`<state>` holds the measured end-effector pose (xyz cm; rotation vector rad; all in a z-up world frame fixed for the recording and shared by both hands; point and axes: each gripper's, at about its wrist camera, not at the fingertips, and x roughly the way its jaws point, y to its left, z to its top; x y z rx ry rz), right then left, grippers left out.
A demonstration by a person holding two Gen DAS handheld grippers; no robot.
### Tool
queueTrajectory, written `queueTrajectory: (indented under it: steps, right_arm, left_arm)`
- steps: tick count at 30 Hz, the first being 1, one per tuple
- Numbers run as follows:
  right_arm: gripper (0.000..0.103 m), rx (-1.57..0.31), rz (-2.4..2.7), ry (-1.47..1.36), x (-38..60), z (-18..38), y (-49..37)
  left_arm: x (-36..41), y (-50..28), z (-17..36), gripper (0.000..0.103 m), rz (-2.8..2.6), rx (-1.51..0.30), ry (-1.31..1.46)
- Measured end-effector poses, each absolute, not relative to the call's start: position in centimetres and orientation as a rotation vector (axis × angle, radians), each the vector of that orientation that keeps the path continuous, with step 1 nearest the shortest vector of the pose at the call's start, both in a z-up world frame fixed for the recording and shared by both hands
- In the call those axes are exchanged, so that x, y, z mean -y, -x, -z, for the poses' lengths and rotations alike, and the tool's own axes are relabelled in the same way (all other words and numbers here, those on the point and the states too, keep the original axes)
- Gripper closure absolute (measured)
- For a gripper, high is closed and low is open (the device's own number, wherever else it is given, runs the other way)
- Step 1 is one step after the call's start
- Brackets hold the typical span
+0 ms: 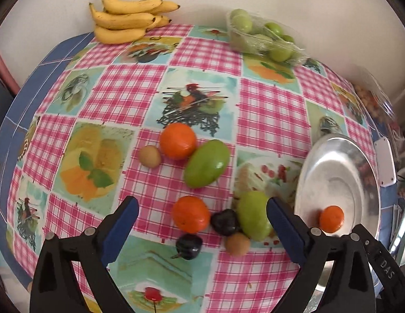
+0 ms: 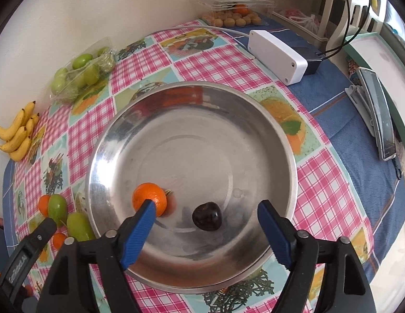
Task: Organize fruits
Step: 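Withdraw both open tools from the plate back toward the fruits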
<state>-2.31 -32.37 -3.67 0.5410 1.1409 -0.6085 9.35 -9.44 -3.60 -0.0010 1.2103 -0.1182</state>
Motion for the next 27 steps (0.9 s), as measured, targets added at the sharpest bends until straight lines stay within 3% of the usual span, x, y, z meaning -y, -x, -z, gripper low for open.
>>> queueTrajectory:
  steps: [2, 4, 27]
  right_arm:
    - [0.012, -1.139, 0.598, -0.536, 32.1, 3.7, 2.2]
    - [0.000, -1.134, 0.590, -0.528, 31.9, 3.7, 1.9]
    - [0.000, -1.156, 0.309, -0.369, 21.7, 2.5, -1.8]
  left_arm:
    - [9.0, -9.4, 3.8, 0.005, 0.104, -1.217, 0.008]
    - [8.7, -9.4, 3.8, 0.005, 0.091, -1.213, 0.004]
    - [0.0, -8.8, 0.4, 0.005, -0.107, -1.100, -0.069]
